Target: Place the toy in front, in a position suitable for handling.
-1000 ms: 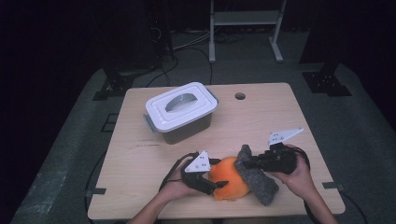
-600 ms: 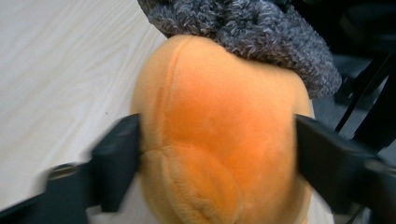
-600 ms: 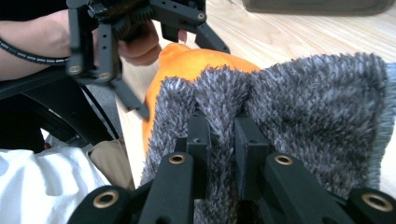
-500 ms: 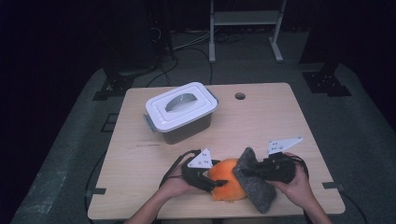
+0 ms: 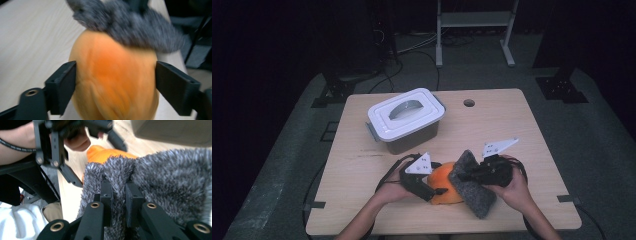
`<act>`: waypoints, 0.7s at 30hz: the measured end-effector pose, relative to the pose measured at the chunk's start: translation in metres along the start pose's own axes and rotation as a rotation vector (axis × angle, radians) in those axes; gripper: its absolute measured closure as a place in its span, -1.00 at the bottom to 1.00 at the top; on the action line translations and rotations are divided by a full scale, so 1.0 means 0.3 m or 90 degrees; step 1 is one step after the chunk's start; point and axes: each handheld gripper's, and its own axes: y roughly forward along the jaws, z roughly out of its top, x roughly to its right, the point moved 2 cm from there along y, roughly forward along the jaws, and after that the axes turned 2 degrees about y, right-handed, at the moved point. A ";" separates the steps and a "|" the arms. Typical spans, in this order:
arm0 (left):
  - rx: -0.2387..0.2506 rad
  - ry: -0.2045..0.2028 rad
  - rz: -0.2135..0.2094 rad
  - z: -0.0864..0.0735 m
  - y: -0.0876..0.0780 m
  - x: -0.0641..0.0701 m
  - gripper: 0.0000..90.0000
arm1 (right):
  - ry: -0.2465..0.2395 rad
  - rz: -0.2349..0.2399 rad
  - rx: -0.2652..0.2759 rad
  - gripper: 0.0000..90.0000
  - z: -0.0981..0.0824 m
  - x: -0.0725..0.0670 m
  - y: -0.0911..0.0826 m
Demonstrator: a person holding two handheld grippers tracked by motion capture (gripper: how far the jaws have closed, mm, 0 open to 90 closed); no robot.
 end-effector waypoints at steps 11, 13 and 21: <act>0.027 -0.007 0.006 -0.012 0.006 0.004 -0.18 | -0.002 -0.011 0.000 0.73 -0.053 0.007 -0.049; 0.031 -0.010 0.005 -0.021 0.002 0.004 -0.17 | 0.015 -0.015 0.006 0.73 -0.080 0.032 -0.068; 0.022 -0.001 0.002 -0.046 -0.029 0.008 -0.18 | 0.084 -0.027 -0.008 0.73 -0.150 0.100 -0.094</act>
